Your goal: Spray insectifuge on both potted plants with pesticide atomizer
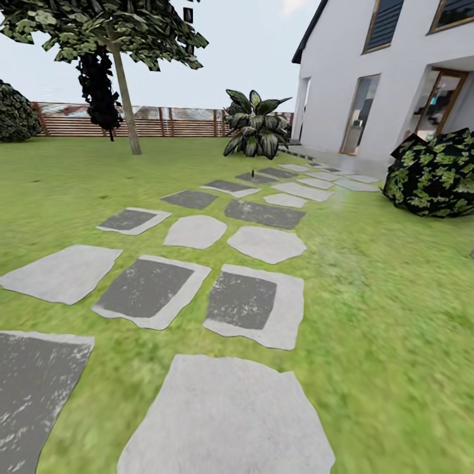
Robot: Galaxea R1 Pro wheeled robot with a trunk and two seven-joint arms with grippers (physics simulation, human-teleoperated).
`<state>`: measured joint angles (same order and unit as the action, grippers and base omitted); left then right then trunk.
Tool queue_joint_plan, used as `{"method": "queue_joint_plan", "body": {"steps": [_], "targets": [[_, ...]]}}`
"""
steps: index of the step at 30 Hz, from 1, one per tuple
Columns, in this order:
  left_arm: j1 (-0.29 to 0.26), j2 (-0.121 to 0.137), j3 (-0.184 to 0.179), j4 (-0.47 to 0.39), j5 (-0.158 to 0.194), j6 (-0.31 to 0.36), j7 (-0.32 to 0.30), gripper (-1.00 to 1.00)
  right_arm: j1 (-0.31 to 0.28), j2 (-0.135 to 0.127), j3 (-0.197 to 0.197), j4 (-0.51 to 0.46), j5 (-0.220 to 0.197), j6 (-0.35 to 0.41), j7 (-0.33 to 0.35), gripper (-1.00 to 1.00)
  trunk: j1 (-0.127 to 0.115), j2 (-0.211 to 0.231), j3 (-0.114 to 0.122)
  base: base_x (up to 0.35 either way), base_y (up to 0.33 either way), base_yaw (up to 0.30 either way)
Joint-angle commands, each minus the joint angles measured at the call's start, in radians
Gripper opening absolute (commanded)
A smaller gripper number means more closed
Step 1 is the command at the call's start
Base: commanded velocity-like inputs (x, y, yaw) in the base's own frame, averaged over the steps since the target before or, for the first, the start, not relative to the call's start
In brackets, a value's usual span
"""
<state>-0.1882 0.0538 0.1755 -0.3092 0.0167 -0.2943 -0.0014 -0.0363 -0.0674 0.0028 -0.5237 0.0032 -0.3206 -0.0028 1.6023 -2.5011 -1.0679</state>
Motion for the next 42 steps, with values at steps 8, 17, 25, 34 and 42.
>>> {"method": "queue_joint_plan", "body": {"steps": [8,17,25,34,42], "targets": [[-0.001,0.000,0.000,0.001,0.002,-0.003,0.000,1.00,0.000,0.000,0.000,0.001,0.000,-0.003,0.000,1.00,0.000,0.000,-0.001,0.339,0.001,0.000],[-0.001,0.000,-0.001,0.001,0.002,-0.003,0.000,1.00,0.000,0.000,0.000,0.001,0.001,-0.003,0.000,1.00,0.000,0.000,-0.001,0.339,0.000,0.000],[-0.001,0.000,-0.001,0.001,0.002,-0.003,0.000,1.00,0.000,0.000,0.000,0.001,0.001,-0.003,0.000,1.00,0.000,0.000,-0.001,0.339,0.000,0.000],[-0.001,0.000,-0.001,0.001,0.002,-0.003,0.000,1.00,0.000,0.000,0.000,0.001,0.001,-0.003,0.000,1.00,0.000,0.000,-0.001,0.339,0.000,0.000],[-0.001,0.000,-0.001,0.001,0.002,-0.003,0.000,1.00,0.000,0.000,0.000,0.001,0.001,-0.003,0.000,1.00,0.000,0.000,-0.001,0.339,0.000,0.000]]}}
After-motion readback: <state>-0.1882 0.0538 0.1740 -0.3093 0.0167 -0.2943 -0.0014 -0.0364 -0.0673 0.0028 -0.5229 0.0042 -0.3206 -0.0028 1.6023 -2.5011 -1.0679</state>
